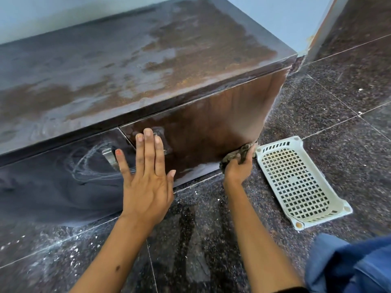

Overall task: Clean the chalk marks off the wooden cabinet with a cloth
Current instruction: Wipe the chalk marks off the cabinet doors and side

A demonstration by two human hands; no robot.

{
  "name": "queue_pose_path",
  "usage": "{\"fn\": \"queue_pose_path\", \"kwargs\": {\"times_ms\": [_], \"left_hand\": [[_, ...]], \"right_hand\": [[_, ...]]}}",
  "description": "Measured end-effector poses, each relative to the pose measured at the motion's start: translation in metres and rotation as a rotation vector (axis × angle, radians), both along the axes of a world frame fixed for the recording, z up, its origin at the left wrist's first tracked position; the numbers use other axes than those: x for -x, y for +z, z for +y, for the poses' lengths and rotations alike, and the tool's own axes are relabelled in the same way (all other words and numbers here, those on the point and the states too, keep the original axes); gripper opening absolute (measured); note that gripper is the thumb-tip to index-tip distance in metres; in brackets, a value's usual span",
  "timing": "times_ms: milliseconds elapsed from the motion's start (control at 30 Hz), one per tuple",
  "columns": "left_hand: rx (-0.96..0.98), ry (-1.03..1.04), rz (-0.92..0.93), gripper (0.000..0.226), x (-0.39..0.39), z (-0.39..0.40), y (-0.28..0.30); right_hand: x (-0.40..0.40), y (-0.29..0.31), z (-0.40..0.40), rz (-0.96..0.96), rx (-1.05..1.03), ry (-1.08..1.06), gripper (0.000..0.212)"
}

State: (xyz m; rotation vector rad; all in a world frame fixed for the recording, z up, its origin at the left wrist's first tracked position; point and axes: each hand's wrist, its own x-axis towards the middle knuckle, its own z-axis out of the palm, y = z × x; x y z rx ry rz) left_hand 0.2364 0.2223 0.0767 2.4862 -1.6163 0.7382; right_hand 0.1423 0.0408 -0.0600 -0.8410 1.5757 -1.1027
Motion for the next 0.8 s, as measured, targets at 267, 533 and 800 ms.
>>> {"fn": "queue_pose_path", "kwargs": {"times_ms": [267,533,800], "left_hand": [[-0.003,0.000,0.004,0.073,0.001,0.001,0.000],[-0.005,0.013,-0.001,0.076,-0.001,0.000,-0.002],[-0.002,0.002,0.007,0.075,0.000,0.001,0.000]], "right_hand": [[0.020,-0.019,-0.018,-0.050,-0.332,0.062,0.055],[-0.003,0.015,0.002,0.066,0.208,-0.077,0.069],[0.022,0.003,-0.027,-0.017,-0.215,0.024,0.062]]}}
